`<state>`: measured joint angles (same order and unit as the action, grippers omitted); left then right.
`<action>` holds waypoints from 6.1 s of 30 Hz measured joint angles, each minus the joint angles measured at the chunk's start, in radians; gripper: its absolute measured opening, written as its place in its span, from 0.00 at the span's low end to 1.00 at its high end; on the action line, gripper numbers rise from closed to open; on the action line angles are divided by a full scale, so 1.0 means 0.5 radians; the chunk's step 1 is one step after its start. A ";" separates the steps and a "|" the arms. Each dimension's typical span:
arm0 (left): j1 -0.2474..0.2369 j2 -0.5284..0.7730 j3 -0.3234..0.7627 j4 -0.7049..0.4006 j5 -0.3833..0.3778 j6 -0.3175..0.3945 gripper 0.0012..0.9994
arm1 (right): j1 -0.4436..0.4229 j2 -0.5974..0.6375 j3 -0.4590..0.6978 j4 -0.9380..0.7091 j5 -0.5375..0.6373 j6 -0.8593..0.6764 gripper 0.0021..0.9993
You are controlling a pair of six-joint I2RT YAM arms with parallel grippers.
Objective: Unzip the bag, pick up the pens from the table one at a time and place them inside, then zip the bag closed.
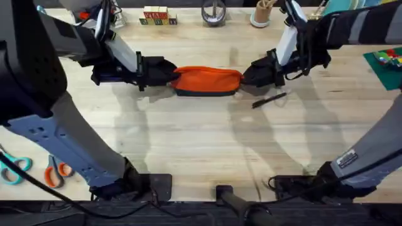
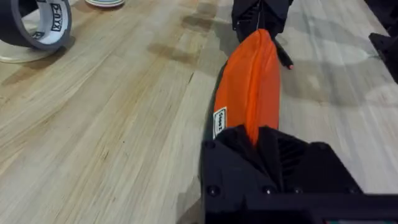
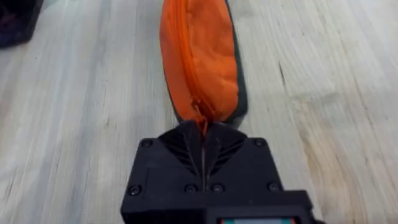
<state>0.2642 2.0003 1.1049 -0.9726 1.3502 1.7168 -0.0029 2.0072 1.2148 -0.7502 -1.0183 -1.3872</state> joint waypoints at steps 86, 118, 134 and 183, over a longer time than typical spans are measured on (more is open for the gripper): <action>0.001 0.000 0.001 0.001 0.000 0.000 0.04 | 0.326 0.001 0.000 0.169 -0.826 0.231 0.03; 0.004 0.000 0.001 0.000 0.000 0.000 0.04 | 0.747 0.001 0.000 1.302 -0.559 0.464 0.03; 0.004 0.000 0.001 0.002 0.000 0.000 0.04 | 0.894 0.001 0.000 1.678 -0.299 0.703 0.03; 0.004 0.000 0.001 0.001 0.000 0.000 0.04 | 0.899 0.001 0.000 1.698 -0.313 1.211 1.00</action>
<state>0.2661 2.0003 1.1053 -0.9722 1.3502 1.7169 0.4466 2.0075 1.2148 0.0986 -1.1748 -0.7819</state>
